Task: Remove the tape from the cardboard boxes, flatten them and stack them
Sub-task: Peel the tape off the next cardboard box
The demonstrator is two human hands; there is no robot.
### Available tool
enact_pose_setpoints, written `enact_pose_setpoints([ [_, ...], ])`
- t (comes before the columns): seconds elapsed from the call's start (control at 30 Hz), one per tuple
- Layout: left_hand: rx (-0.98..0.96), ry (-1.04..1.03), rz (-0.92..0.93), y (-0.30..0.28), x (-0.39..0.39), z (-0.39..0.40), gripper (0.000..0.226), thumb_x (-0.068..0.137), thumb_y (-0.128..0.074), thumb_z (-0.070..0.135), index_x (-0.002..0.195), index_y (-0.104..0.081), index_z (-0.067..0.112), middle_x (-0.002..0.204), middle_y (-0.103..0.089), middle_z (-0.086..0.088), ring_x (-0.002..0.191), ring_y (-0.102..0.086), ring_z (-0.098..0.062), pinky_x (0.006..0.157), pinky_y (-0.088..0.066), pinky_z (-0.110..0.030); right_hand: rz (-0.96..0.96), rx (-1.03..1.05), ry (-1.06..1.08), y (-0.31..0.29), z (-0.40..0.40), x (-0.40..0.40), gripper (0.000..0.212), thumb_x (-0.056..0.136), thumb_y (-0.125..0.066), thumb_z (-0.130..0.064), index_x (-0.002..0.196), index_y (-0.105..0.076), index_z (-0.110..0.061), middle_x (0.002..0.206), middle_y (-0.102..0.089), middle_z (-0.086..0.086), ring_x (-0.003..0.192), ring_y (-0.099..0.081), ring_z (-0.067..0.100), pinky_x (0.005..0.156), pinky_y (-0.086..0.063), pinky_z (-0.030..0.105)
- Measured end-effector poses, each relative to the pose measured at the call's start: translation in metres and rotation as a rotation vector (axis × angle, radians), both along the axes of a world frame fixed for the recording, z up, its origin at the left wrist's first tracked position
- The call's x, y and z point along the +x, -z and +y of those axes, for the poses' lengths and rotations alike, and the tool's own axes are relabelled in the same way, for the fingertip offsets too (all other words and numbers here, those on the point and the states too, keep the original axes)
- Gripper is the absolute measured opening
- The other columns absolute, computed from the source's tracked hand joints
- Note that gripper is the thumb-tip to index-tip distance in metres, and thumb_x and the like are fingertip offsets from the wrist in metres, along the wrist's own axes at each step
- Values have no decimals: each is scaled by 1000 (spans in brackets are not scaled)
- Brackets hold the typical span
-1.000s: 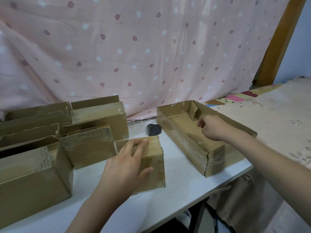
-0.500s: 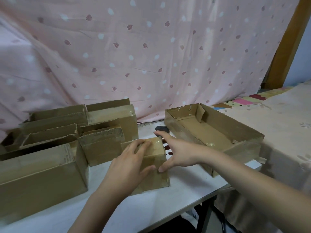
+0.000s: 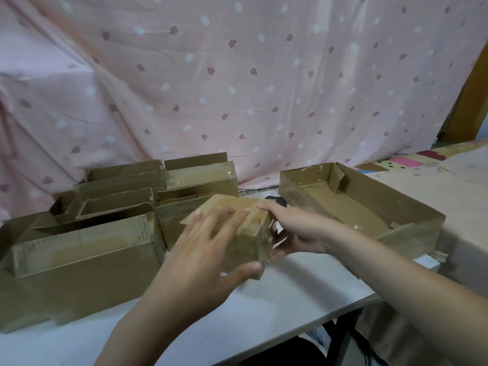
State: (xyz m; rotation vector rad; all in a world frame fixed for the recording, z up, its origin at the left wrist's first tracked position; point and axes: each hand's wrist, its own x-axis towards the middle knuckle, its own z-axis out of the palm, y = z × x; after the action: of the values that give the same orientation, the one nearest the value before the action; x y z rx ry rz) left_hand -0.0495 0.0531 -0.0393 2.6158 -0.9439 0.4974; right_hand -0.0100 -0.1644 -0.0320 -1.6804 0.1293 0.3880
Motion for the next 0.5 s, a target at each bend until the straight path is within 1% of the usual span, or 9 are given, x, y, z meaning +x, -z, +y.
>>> enact_pose_setpoints([
  [0.07, 82, 32, -54, 1, -3, 4, 106, 71, -48, 87, 156, -8, 39, 151, -21, 18, 146, -10, -2, 123, 6, -30, 116, 57, 6, -1, 5, -3, 48, 100, -46, -50, 109, -64, -6, 103, -55, 12, 69, -62, 31, 66, -60, 43],
  [0.13, 158, 15, -107, 3, -1, 8, 119, 67, -69, 73, 158, -4, 33, 149, -26, 11, 149, -14, -9, 123, 5, -34, 210, 54, -32, -3, 9, -10, 46, 100, -42, -51, 101, -60, -9, 105, -54, 16, 65, -63, 32, 65, -59, 38],
  [0.2, 175, -10, -143, 6, 2, 12, 117, 66, -78, 58, 157, -12, 27, 144, -34, 7, 145, -25, -13, 124, 1, -34, 279, 0, -100, -3, 12, -16, 50, 101, -36, -56, 98, -57, -10, 99, -58, 20, 63, -65, 33, 67, -59, 37],
  [0.27, 171, -18, -120, 4, 1, 14, 106, 67, -77, 55, 154, -23, 24, 140, -40, 9, 138, -35, -12, 123, 1, -26, 249, -201, -112, 0, 15, -17, 63, 100, -30, -64, 108, -55, -6, 97, -61, 23, 70, -69, 38, 70, -61, 42],
  [0.3, 165, -20, -97, 2, 0, 16, 103, 68, -76, 56, 152, -25, 26, 140, -40, 12, 136, -36, -10, 120, 2, -20, 149, -382, -91, 1, 16, -15, 66, 99, -29, -66, 116, -53, -7, 100, -61, 19, 76, -71, 38, 74, -62, 44],
  [0.37, 167, -37, -23, -2, -2, 18, 101, 70, -74, 60, 151, -20, 33, 141, -34, 20, 135, -30, -5, 114, -1, -12, -204, -680, -8, -1, 17, -15, 59, 100, -31, -63, 131, -51, -17, 102, -61, 3, 87, -69, 24, 82, -57, 39],
  [0.4, 186, -45, 16, -4, -2, 21, 101, 71, -74, 62, 150, -16, 36, 142, -31, 22, 136, -27, -5, 114, -5, -14, -413, -698, 29, -4, 17, -18, 49, 101, -36, -58, 133, -52, -25, 103, -61, -4, 90, -67, 17, 85, -54, 36],
  [0.43, 213, -51, 49, -7, -1, 24, 102, 71, -73, 63, 150, -14, 38, 144, -29, 23, 139, -24, -6, 116, -8, -17, -581, -643, 33, -10, 17, -23, 38, 101, -41, -51, 132, -55, -33, 104, -61, -12, 92, -66, 10, 88, -52, 34],
  [0.5, 258, -64, 129, -12, 1, 29, 103, 73, -75, 61, 152, -12, 40, 149, -26, 23, 146, -16, -9, 119, -6, -22, -754, -571, -62, -21, 18, -36, 26, 100, -51, -40, 123, -63, -43, 105, -62, -19, 93, -64, 1, 88, -51, 25],
])
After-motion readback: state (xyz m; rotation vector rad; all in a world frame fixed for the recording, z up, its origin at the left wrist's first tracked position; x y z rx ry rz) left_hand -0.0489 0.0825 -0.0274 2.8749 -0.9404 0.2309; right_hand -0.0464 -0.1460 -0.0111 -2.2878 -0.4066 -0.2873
